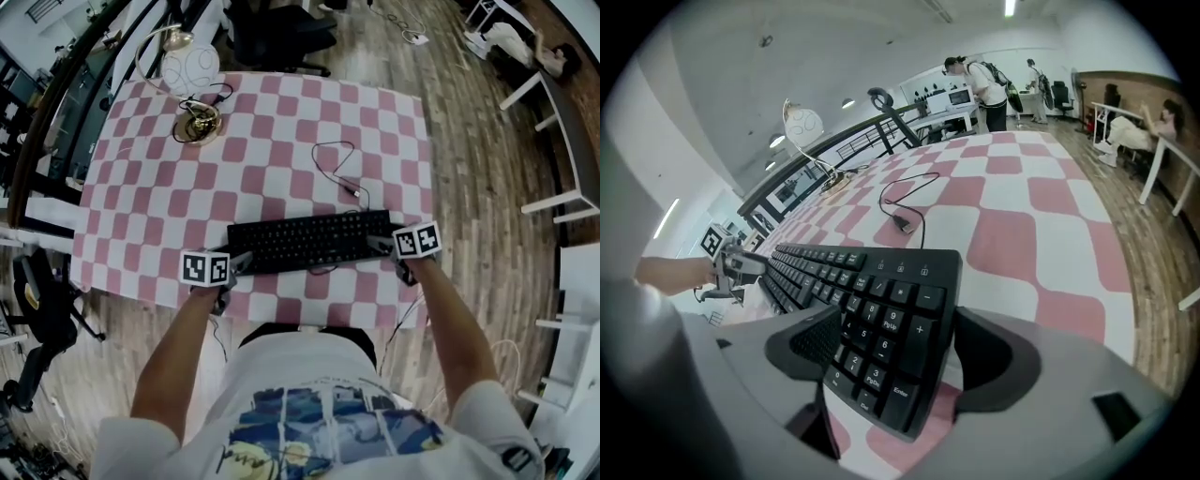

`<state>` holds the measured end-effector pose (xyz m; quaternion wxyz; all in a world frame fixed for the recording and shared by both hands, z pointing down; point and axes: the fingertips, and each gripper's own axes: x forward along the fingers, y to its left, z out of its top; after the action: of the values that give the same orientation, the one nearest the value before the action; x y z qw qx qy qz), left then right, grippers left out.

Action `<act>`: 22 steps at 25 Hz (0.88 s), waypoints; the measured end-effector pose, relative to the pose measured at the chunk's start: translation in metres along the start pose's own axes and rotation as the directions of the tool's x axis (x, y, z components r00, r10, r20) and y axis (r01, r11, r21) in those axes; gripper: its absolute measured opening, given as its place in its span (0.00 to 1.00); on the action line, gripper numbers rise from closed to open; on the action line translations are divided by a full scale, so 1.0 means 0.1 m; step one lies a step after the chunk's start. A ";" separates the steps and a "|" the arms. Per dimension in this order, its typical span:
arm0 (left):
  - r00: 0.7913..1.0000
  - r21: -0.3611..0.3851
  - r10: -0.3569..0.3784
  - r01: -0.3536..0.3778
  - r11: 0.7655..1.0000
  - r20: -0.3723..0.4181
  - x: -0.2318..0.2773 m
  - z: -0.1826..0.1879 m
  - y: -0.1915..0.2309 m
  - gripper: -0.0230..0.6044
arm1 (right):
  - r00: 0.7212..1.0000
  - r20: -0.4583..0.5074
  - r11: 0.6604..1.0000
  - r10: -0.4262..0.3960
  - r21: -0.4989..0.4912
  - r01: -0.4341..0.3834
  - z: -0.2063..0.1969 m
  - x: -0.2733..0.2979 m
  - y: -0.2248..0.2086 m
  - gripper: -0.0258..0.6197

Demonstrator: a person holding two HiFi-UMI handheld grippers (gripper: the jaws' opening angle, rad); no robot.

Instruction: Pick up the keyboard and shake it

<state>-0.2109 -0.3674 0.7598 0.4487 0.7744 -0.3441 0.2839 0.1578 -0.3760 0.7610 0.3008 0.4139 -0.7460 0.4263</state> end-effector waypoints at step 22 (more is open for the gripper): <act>0.986 -0.007 0.085 -0.085 0.996 0.141 -0.29 0.18 -0.17 0.45 | 0.985 0.173 0.989 -0.018 -0.145 0.043 0.27 -0.58 0.20 0.48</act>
<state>-0.2129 -0.3695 0.7215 0.4110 0.7771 -0.4078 0.2468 0.1656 -0.3728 0.6945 0.2721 0.4369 -0.7921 0.3281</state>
